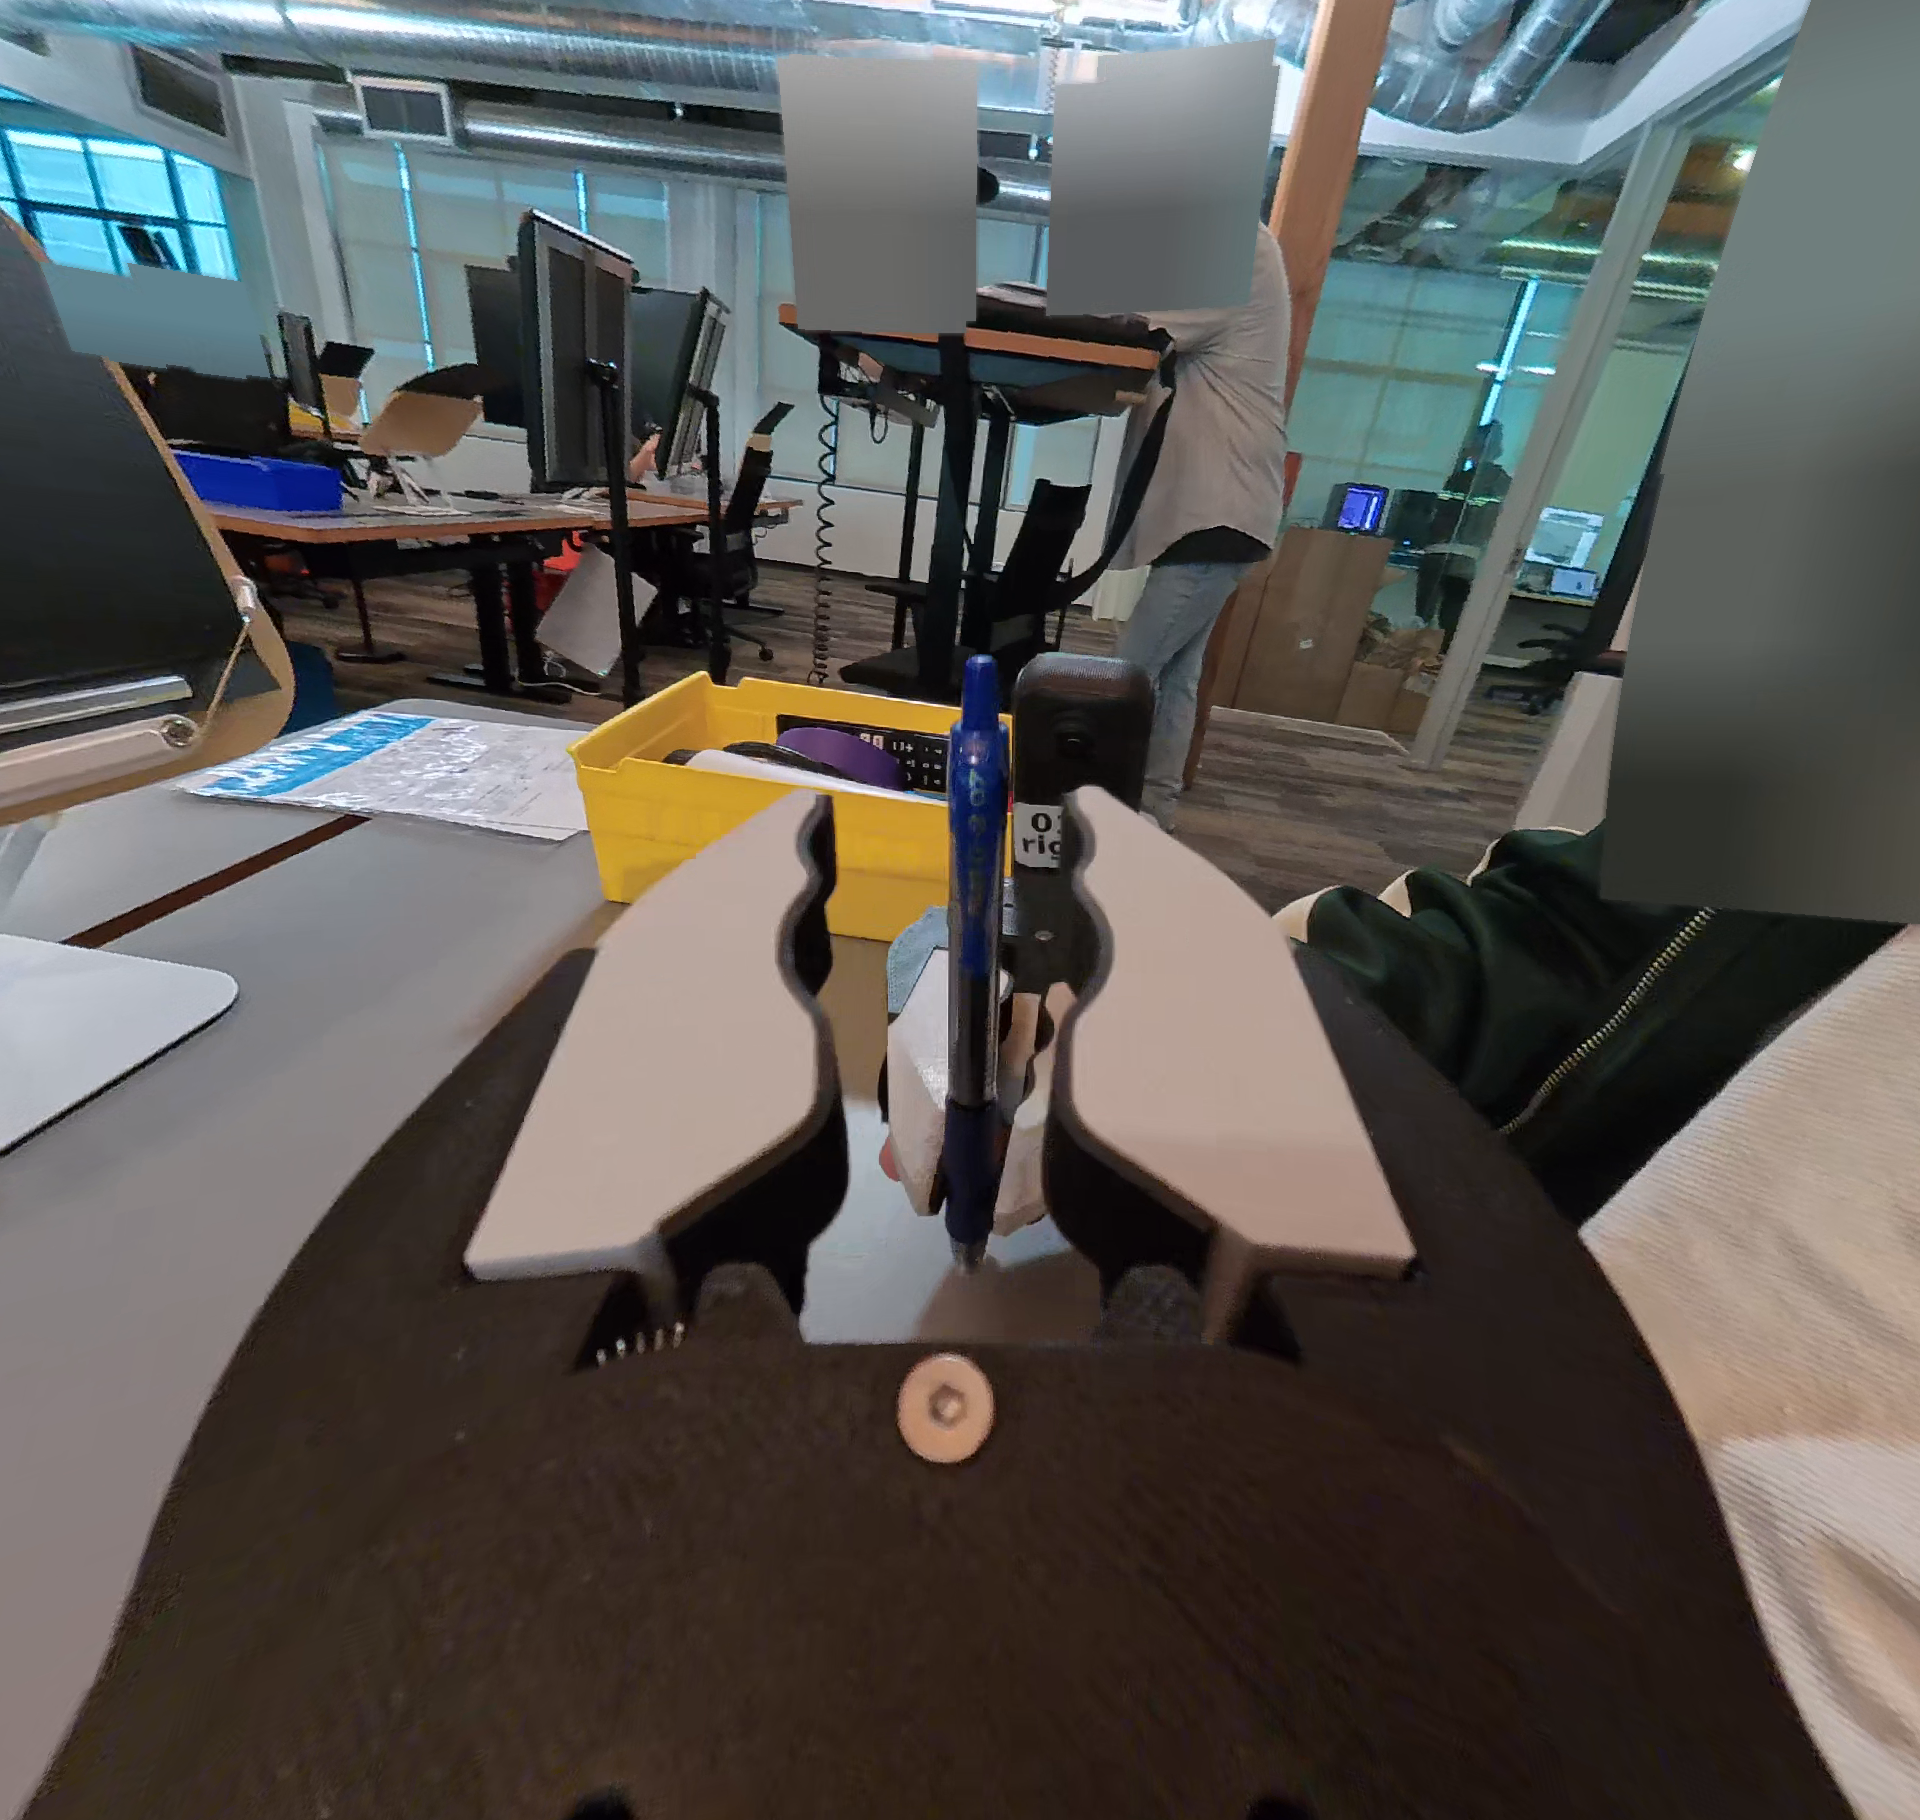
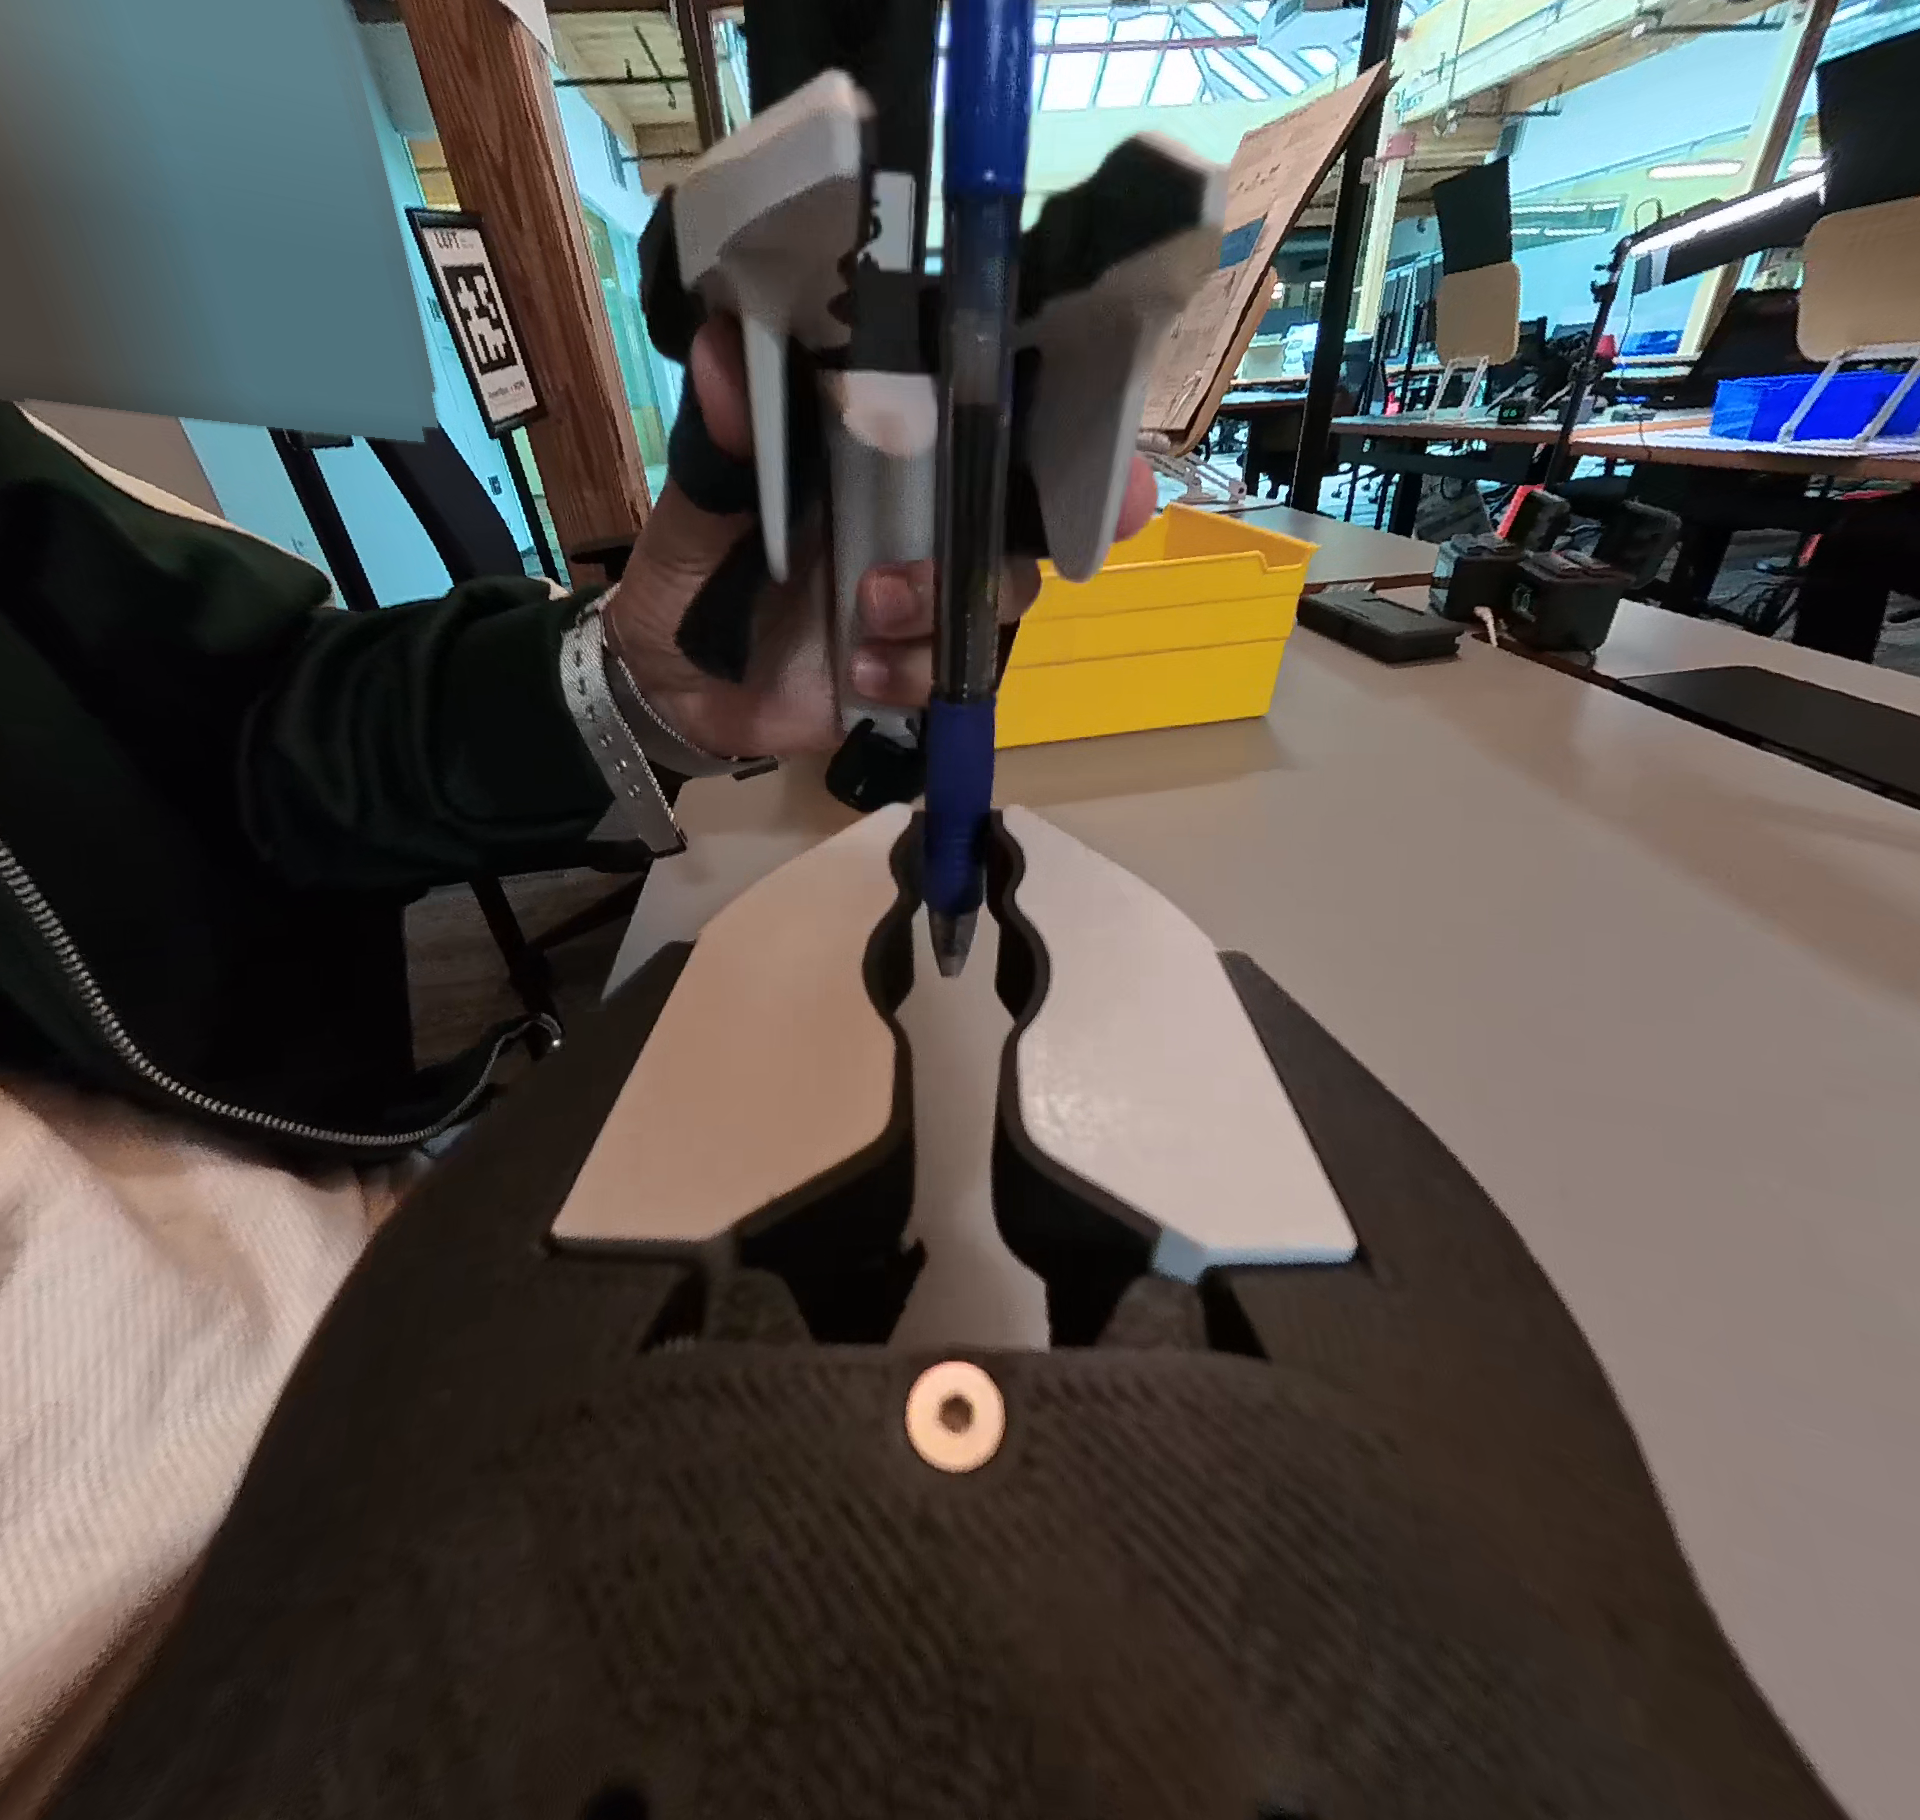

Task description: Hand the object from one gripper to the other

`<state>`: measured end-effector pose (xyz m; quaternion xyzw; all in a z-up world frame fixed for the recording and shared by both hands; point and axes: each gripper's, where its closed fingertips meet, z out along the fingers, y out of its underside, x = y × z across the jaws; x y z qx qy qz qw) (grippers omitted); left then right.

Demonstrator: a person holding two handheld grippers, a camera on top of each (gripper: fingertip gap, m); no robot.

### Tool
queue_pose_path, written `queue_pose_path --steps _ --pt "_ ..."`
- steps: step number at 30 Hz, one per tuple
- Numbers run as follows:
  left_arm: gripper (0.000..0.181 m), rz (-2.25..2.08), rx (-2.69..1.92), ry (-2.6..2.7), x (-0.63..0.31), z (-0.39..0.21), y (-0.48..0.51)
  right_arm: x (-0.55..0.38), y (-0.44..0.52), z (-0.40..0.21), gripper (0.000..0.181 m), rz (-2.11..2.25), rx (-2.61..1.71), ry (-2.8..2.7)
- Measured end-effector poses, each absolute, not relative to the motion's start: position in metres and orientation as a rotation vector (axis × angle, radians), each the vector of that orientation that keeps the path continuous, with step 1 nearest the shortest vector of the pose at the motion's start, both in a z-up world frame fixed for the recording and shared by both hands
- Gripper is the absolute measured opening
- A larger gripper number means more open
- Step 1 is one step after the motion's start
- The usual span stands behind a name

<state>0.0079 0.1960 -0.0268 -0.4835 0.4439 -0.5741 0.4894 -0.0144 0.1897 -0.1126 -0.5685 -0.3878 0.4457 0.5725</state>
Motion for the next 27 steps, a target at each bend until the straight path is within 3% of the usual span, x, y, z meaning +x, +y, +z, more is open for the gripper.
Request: queue_pose_path --steps 8,17,27 --pt "0.051 -1.425 -1.204 1.08 0.01 -0.039 0.2 0.003 0.199 -0.103 0.011 1.053 -1.318 -0.828" --pt "0.035 -1.519 -1.318 1.107 0.017 -0.087 0.205 0.014 0.206 -0.103 0.011 1.035 -1.338 -0.796" --pt "0.025 -1.545 -1.253 1.142 0.02 -0.084 0.194 -0.001 0.199 -0.113 0.01 1.031 -1.365 -0.869"
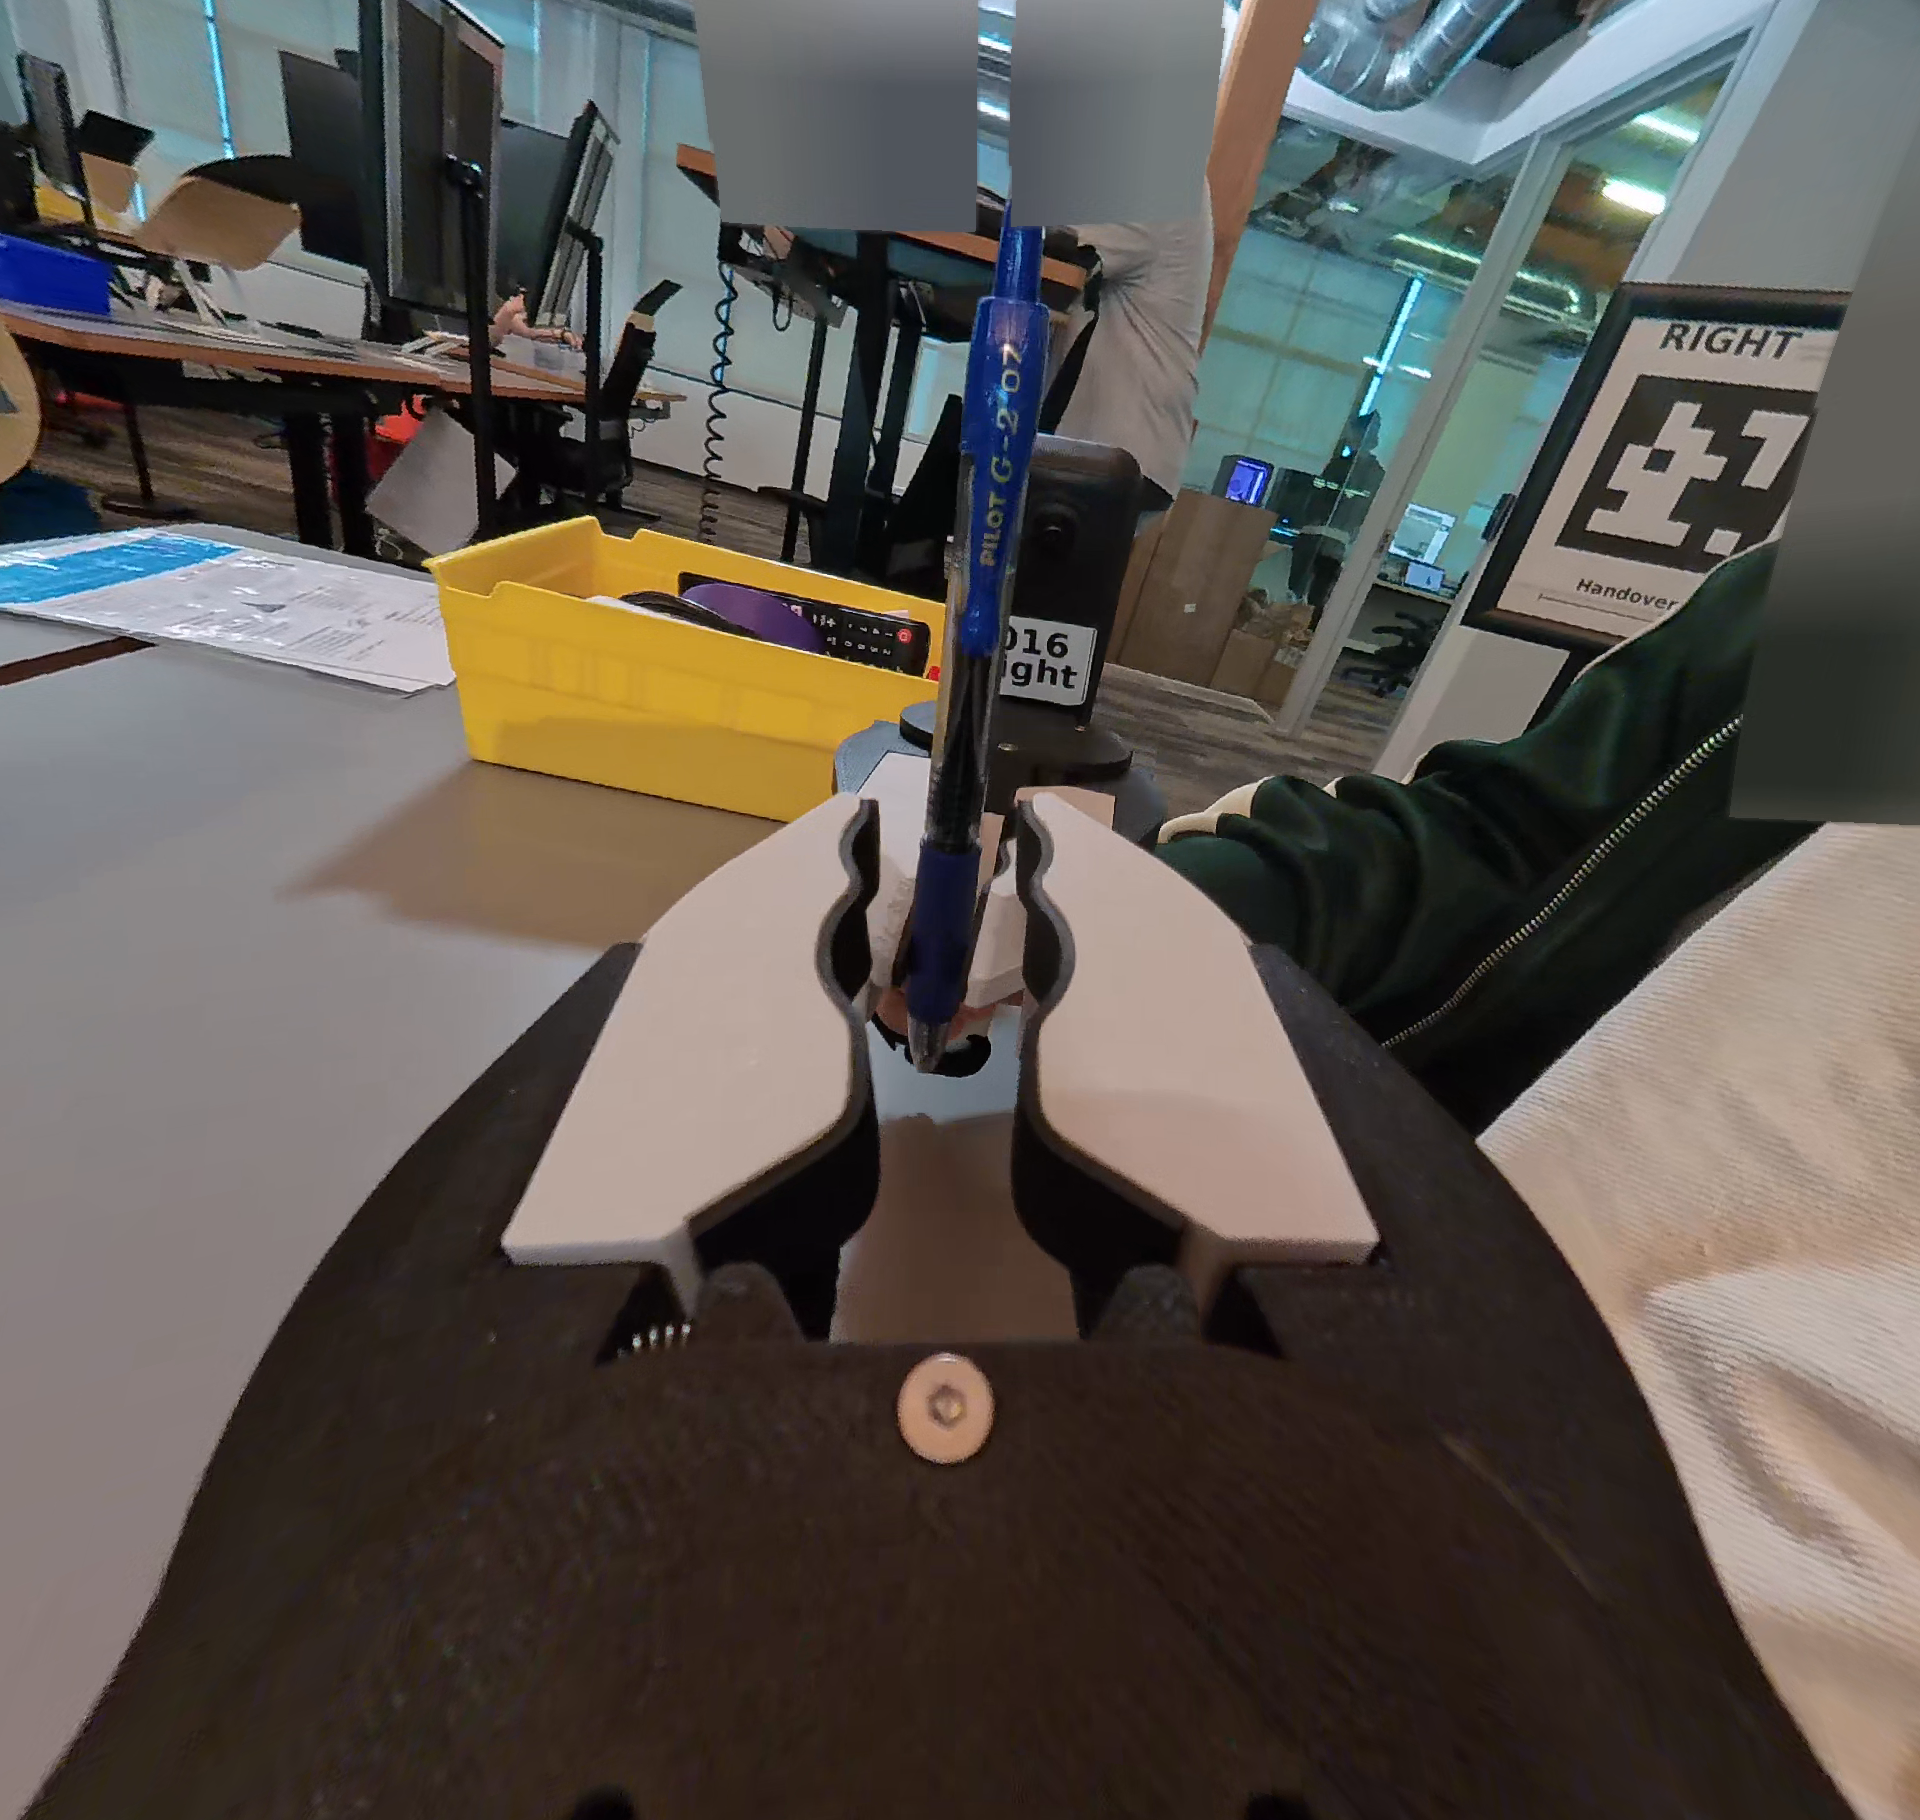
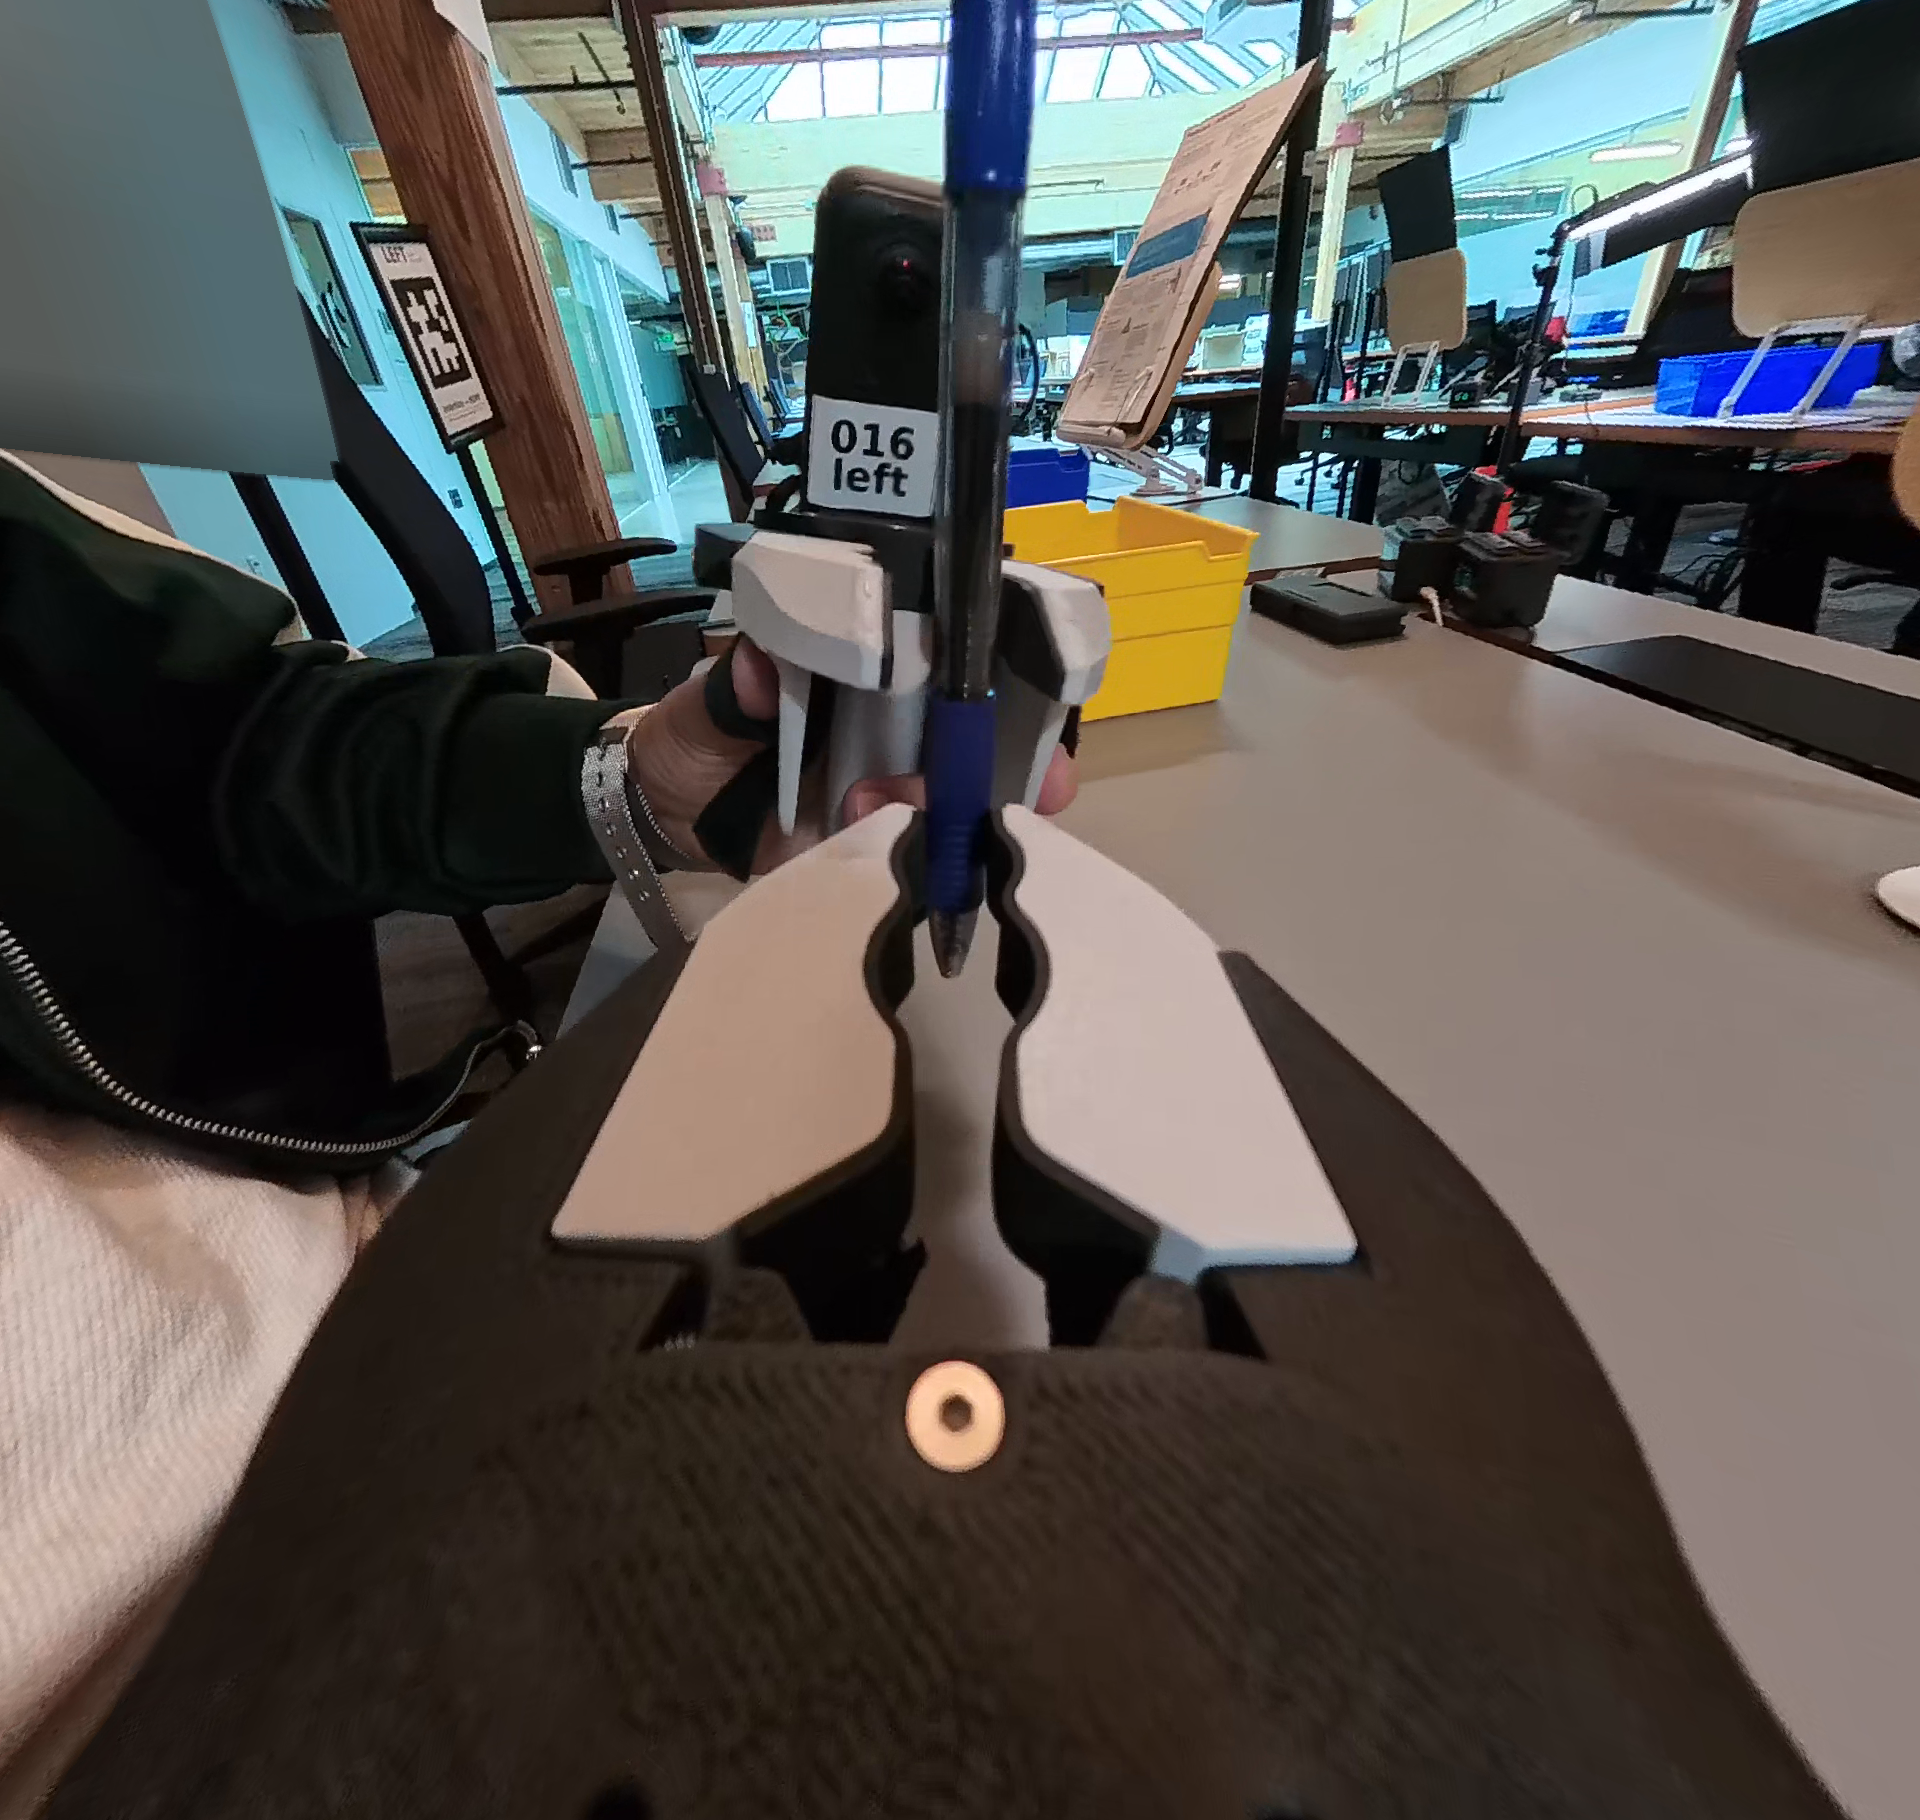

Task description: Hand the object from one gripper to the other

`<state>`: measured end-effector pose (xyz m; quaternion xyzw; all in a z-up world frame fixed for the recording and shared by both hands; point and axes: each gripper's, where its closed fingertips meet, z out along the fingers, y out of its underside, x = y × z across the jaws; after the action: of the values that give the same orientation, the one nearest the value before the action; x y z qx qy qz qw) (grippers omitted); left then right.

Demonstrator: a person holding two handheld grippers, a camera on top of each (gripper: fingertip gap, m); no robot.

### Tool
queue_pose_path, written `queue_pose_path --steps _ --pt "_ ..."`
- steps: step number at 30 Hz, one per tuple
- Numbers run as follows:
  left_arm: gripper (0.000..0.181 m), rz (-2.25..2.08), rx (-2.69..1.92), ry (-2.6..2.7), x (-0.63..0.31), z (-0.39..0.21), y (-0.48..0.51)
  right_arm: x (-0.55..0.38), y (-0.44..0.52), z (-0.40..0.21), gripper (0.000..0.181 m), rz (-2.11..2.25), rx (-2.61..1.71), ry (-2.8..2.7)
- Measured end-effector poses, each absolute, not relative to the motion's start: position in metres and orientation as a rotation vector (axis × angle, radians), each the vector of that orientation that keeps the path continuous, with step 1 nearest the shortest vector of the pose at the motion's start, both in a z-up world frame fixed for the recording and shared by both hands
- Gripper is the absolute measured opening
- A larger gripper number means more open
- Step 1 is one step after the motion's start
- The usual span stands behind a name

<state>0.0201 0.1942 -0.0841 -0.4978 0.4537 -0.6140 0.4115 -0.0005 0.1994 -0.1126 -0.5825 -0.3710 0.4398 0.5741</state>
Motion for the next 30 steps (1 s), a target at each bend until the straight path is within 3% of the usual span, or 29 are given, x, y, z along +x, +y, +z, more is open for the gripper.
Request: queue_pose_path --steps 4,10,13,16,25,30 --pt "0.011 -1.508 -1.23 1.181 0.022 -0.087 0.189 -0.005 0.196 -0.114 0.01 1.034 -1.366 -0.889" --pt "0.011 -1.452 -1.216 1.207 0.022 -0.084 0.188 -0.003 0.196 -0.112 0.013 1.041 -1.339 -0.886" --pt "0.011 -1.45 -1.214 1.201 0.021 -0.082 0.189 0.004 0.208 -0.108 0.053 1.013 -1.351 -0.796" --pt "0.011 -1.444 -1.232 1.205 0.02 -0.087 0.191 0.014 0.218 -0.103 0.069 0.992 -1.348 -0.712" --pt "0.011 -1.468 -1.268 1.177 0.02 -0.092 0.197 0.018 0.208 -0.084 0.063 0.976 -1.262 -0.734" --pt "0.011 -1.476 -1.305 1.197 0.024 -0.102 0.196 0.015 0.2 -0.081 0.044 1.024 -1.247 -0.756"
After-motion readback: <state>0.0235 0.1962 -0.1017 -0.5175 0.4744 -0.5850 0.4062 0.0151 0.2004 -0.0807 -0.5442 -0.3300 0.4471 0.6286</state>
